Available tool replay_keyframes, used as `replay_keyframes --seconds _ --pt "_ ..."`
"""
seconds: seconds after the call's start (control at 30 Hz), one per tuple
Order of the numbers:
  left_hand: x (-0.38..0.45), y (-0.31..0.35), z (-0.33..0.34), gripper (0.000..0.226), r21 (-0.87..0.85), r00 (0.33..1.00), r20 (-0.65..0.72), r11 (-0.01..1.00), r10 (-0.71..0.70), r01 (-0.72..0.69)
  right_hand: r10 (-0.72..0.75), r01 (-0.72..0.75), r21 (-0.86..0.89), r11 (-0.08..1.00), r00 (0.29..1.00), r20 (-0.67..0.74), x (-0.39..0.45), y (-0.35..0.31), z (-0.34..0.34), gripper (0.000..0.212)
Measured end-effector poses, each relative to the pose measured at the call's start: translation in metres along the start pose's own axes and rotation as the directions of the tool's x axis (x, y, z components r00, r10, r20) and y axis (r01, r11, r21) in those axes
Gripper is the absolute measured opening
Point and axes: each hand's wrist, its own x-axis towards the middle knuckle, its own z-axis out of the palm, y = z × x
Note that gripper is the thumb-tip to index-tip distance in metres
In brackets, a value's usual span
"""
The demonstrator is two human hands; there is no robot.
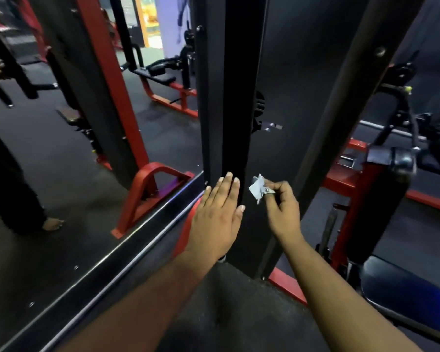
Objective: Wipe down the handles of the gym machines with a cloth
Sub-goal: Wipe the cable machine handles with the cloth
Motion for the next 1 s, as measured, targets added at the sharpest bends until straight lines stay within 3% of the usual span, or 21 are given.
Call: replay_keyframes --seconds 0.13,0.27,0.4,0.53,0.6,0.73,0.83,0.93,1.0 --pt "0.000 0.001 0.006 0.055 0.034 0.998 -0.064 0.999 -0.017 0.019 -0.032 0.037 -0.032 0.999 0.988 0.154 0.012 0.019 0.005 0.010" --pt "0.002 0.007 0.004 0.057 0.107 0.996 -0.054 0.991 -0.075 0.081 -0.123 0.142 -0.044 0.989 0.949 0.291 0.044 0.038 0.010 0.041" --pt "-0.002 0.025 0.002 0.065 0.188 0.963 -0.130 0.948 -0.236 0.257 -0.272 0.338 -0.062 0.939 0.842 0.465 0.096 0.065 0.022 0.051" --pt "0.017 0.052 0.005 0.079 0.275 0.832 -0.239 0.787 -0.501 0.552 -0.347 0.545 -0.106 0.832 0.660 0.666 0.137 0.095 0.042 0.045" --pt "0.036 0.061 0.005 0.101 0.296 0.740 -0.229 0.679 -0.633 0.672 -0.315 0.596 -0.130 0.792 0.582 0.749 0.144 0.111 0.049 0.043" --pt "0.066 0.072 0.005 0.118 0.317 0.578 -0.198 0.507 -0.792 0.802 -0.292 0.559 -0.103 0.823 0.571 0.768 0.133 0.126 0.052 0.053" --pt "0.076 0.074 0.007 0.104 0.342 0.552 -0.229 0.465 -0.802 0.817 -0.351 0.493 0.028 0.869 0.576 0.739 0.115 0.127 0.051 0.051" --pt "0.083 0.083 0.004 0.074 0.299 0.483 -0.245 0.408 -0.841 0.862 -0.411 0.446 0.176 0.878 0.514 0.753 0.099 0.116 0.031 0.044" --pt "0.087 0.089 0.001 0.061 0.287 0.457 -0.242 0.386 -0.856 0.876 -0.421 0.375 0.242 0.895 0.528 0.738 0.107 0.119 0.024 0.041"
